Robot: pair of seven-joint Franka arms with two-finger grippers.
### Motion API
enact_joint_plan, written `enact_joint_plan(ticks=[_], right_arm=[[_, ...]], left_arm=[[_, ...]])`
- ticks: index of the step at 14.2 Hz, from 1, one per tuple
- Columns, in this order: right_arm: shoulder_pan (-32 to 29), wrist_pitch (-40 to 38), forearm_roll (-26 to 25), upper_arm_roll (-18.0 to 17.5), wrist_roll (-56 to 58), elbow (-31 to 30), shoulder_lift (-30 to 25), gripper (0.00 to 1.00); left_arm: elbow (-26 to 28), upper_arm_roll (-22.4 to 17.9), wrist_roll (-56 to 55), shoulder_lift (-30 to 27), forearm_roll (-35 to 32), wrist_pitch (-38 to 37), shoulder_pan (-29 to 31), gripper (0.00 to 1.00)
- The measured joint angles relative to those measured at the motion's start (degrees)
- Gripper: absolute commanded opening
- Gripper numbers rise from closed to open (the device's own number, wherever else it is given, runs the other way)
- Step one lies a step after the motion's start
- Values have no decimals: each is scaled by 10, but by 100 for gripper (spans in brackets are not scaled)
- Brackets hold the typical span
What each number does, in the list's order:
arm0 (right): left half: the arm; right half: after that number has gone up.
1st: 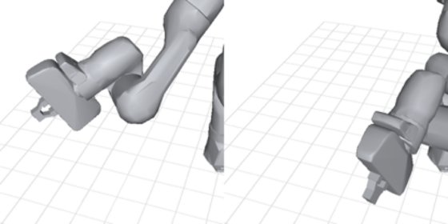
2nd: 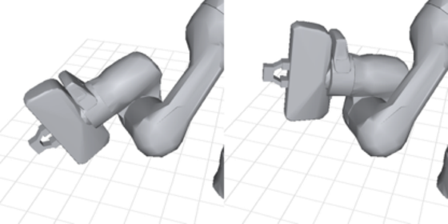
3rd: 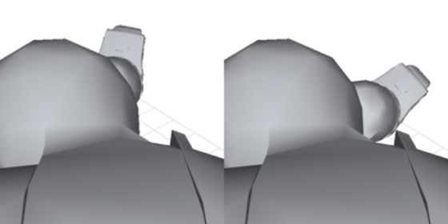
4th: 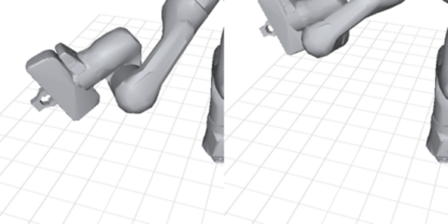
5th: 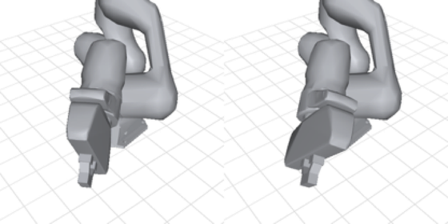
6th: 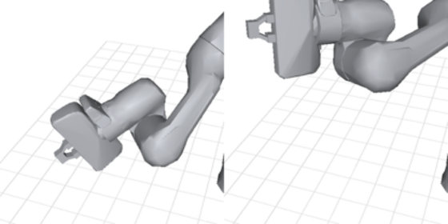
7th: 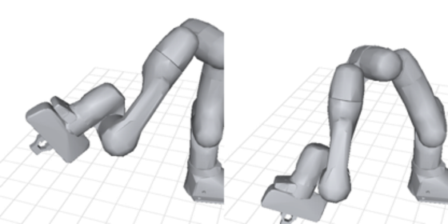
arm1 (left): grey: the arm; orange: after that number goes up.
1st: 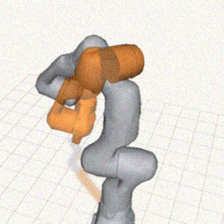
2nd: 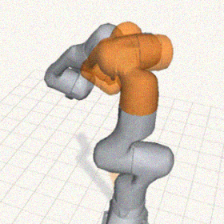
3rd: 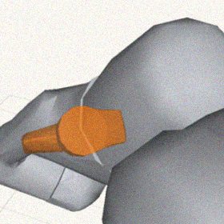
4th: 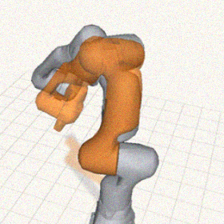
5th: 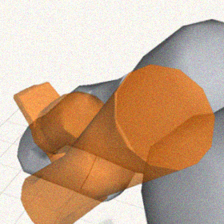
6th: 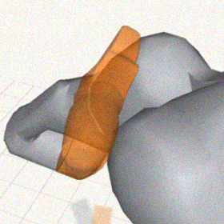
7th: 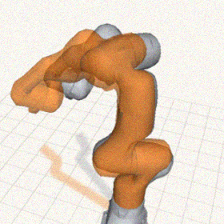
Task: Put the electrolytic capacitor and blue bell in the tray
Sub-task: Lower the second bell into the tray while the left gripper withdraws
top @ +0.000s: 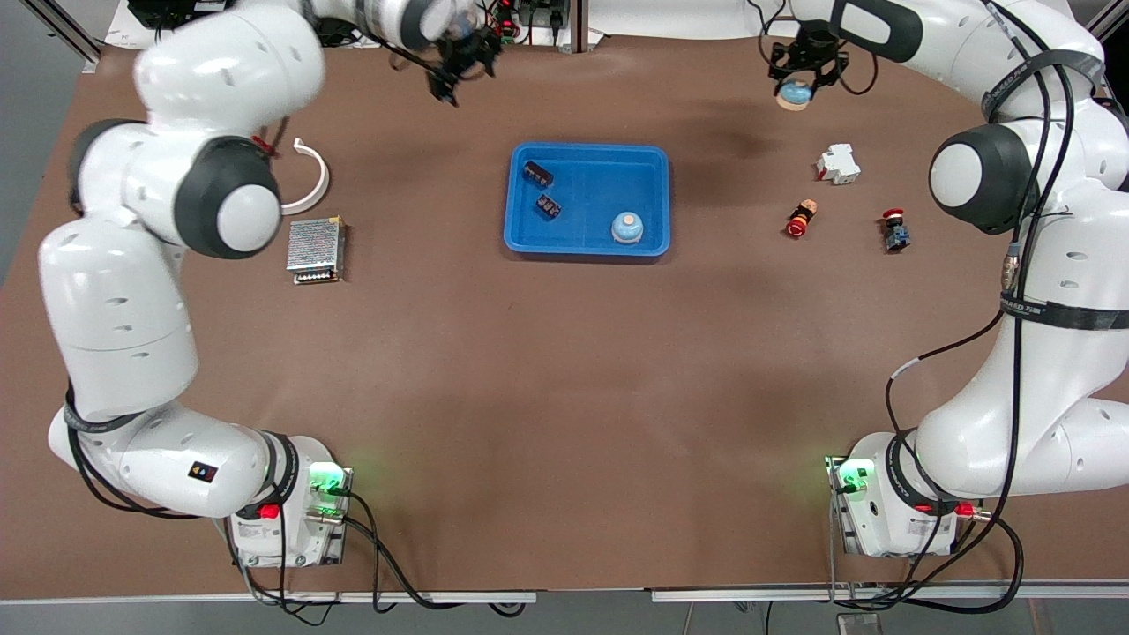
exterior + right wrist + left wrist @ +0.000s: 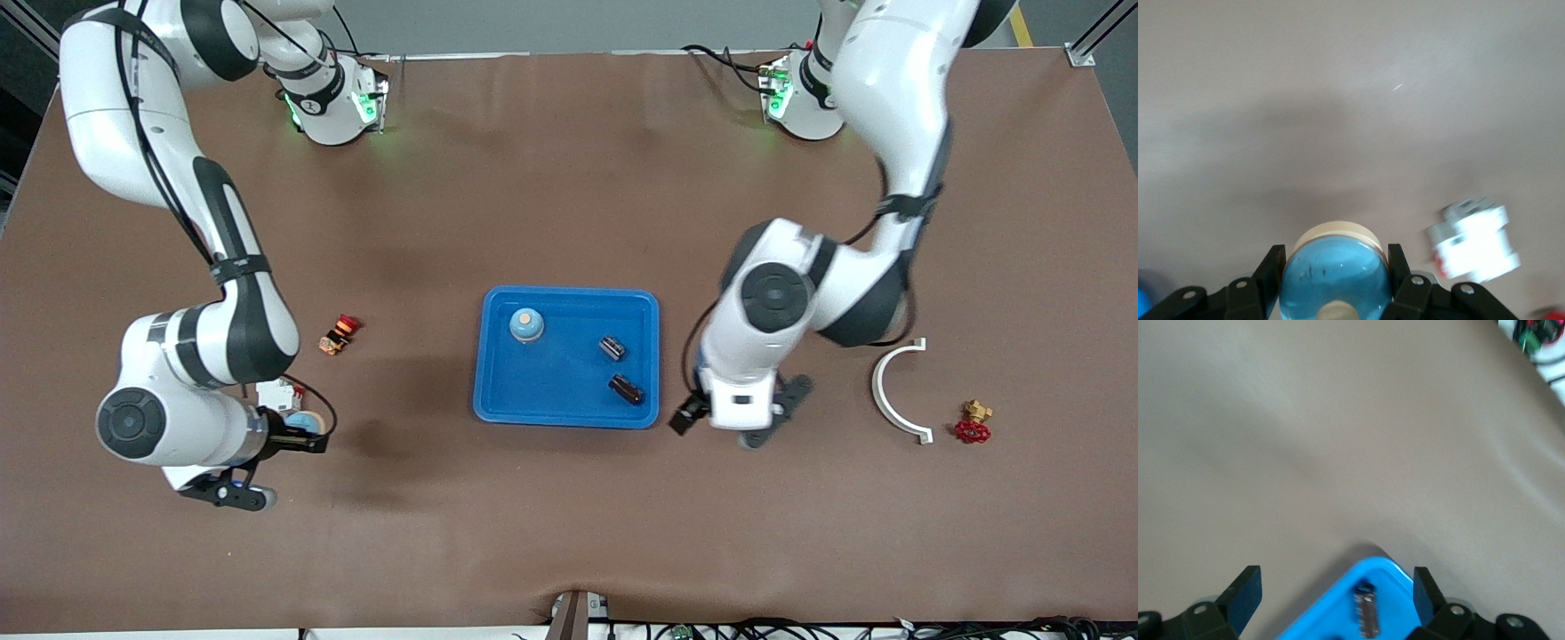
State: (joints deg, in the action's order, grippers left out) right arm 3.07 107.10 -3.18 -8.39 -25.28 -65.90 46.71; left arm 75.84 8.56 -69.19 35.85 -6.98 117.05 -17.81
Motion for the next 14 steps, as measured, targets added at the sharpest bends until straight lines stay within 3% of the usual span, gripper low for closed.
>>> enact_joint_plan(ticks=[8, 14], right_arm=[[144, 33, 7, -12, -323, -9, 0, 0], [212, 99, 5, -9, -446, -26, 14, 0]], left_arm=[[3, 0, 409, -64, 67, -89, 209, 100], [3, 1, 709, -104, 78, -139, 340, 100]])
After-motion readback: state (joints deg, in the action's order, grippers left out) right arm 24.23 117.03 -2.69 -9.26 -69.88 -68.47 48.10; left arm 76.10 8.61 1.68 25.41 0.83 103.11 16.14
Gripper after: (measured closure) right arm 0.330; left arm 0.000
